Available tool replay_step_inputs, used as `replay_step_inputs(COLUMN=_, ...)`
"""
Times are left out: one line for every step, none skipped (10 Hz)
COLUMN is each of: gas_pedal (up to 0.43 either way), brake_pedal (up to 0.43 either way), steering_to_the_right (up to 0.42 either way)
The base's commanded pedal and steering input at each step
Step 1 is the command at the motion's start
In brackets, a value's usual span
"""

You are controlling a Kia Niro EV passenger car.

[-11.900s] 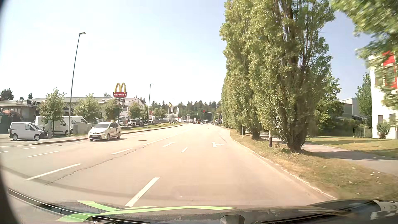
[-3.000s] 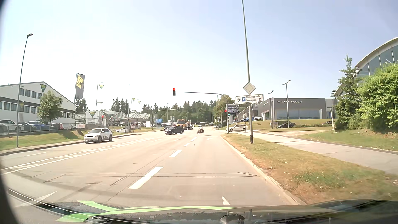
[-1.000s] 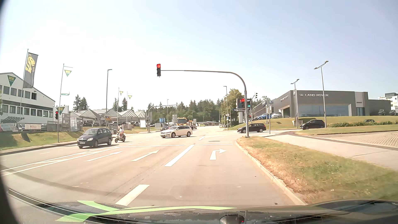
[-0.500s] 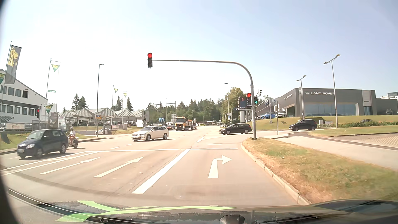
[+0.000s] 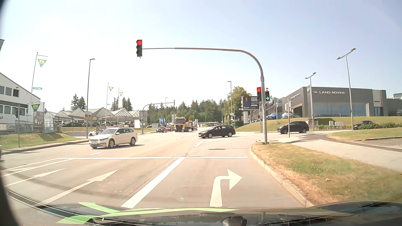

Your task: Follow the waypoints while adhering to traffic rules and regulations

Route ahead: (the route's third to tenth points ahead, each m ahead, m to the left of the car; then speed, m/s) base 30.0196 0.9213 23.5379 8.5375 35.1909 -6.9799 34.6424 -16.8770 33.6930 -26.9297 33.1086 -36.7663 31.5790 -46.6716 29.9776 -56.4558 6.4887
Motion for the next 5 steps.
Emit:
replay_step_inputs(gas_pedal=0.0, brake_pedal=0.0, steering_to_the_right=0.0)
replay_step_inputs(gas_pedal=0.0, brake_pedal=0.0, steering_to_the_right=0.001)
replay_step_inputs(gas_pedal=0.0, brake_pedal=0.0, steering_to_the_right=0.002)
replay_step_inputs(gas_pedal=0.0, brake_pedal=0.0, steering_to_the_right=0.003)
replay_step_inputs(gas_pedal=0.0, brake_pedal=0.0, steering_to_the_right=0.004)
